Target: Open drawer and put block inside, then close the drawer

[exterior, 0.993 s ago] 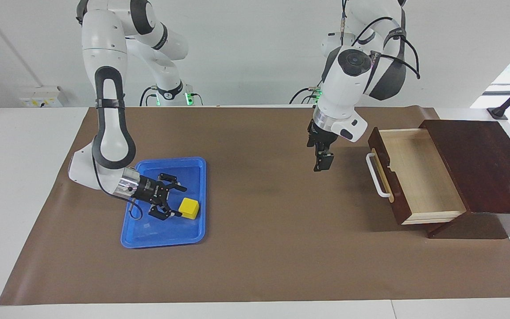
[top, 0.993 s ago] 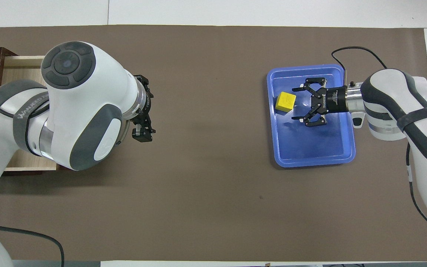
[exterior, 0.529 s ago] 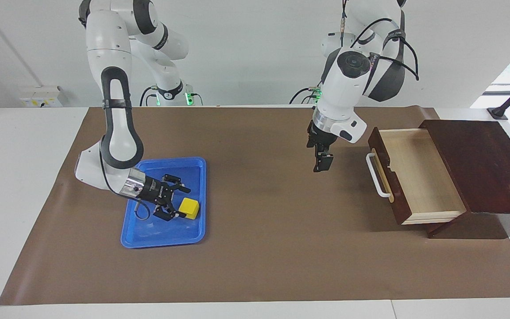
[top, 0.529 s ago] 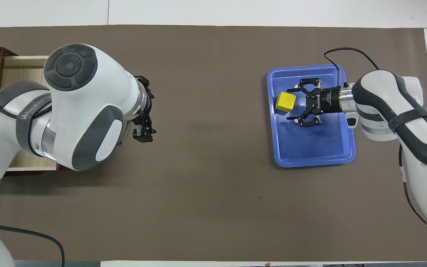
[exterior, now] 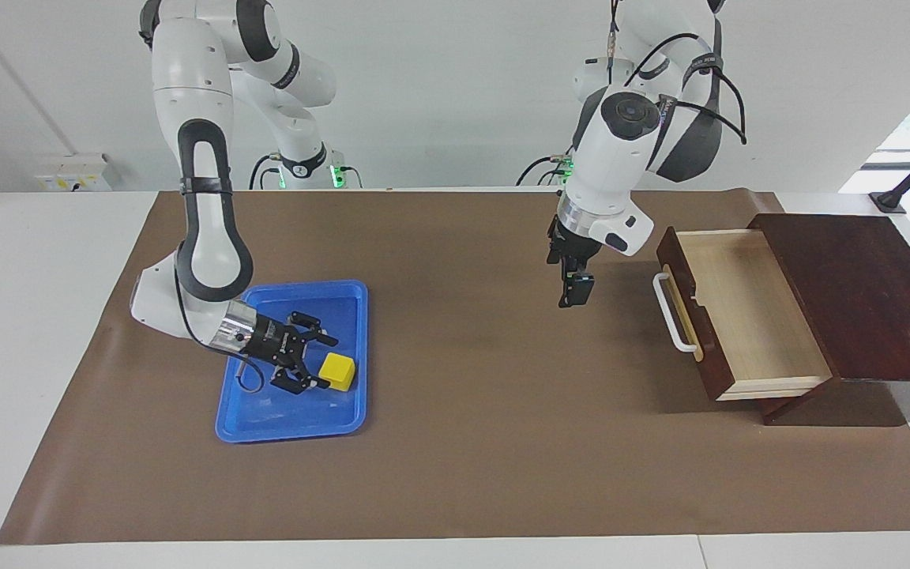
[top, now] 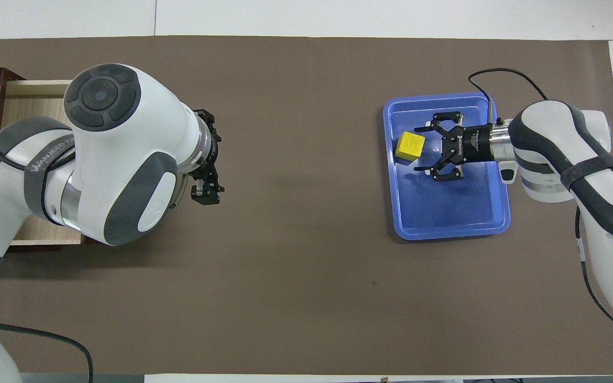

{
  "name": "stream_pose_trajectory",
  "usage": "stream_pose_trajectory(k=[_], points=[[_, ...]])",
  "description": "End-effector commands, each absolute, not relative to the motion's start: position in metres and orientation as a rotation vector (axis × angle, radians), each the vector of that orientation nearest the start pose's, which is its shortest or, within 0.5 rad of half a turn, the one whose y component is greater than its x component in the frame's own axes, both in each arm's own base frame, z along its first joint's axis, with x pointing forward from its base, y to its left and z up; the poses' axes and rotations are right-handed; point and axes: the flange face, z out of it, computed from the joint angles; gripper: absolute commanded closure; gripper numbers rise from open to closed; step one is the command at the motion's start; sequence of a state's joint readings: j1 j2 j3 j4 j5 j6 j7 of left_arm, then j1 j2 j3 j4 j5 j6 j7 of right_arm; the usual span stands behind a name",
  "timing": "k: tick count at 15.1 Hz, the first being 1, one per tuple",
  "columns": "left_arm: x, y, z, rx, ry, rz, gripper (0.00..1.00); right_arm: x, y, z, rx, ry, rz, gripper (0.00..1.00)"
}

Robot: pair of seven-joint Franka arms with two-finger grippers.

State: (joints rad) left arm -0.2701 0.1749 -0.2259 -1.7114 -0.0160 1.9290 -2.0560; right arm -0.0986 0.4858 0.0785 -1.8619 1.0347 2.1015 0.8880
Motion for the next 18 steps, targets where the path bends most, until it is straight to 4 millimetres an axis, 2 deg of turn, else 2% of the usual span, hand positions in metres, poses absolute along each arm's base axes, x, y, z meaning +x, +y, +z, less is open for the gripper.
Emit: stream_pose_trajectory(k=[1, 3, 4, 8, 10, 12, 13, 15, 18], points=[[0.54, -0.287, 0.488, -2.282, -2.248, 0.018, 0.0, 0.623, 0.023, 0.26, -1.656, 1.674, 0.685, 0.45], [0.54, -0.287, 0.488, -2.285, -2.251, 0.015, 0.0, 0.623, 0.022, 0.26, -1.654, 1.675, 0.684, 0.9], [0.54, -0.287, 0.489, -2.285, -2.251, 0.015, 0.0, 0.623, 0.022, 0.26, -1.654, 1.675, 0.683, 1.0], [0.541, -0.285, 0.489, -2.283, -2.253, 0.015, 0.0, 0.629, 0.02, 0.267, -1.647, 1.669, 0.681, 1.0], [0.541, -0.285, 0.489, -2.288, -2.251, 0.013, 0.0, 0.645, 0.025, 0.294, -1.616, 1.671, 0.688, 1.0], [0.541, -0.283, 0.487, -2.286, -2.245, 0.015, 0.0, 0.665, 0.043, 0.332, -1.573, 1.695, 0.732, 1.0], [0.541, -0.283, 0.486, -2.294, -2.239, 0.014, 0.0, 0.674, 0.057, 0.35, -1.553, 1.719, 0.751, 1.0], [0.542, -0.283, 0.486, -2.302, -2.248, 0.008, 0.0, 0.685, 0.103, 0.384, -1.552, 1.747, 0.769, 1.0], [0.547, -0.285, 0.489, -2.332, -2.309, -0.021, 0.0, 0.676, 0.186, 0.408, -1.63, 1.719, 0.766, 1.0]])
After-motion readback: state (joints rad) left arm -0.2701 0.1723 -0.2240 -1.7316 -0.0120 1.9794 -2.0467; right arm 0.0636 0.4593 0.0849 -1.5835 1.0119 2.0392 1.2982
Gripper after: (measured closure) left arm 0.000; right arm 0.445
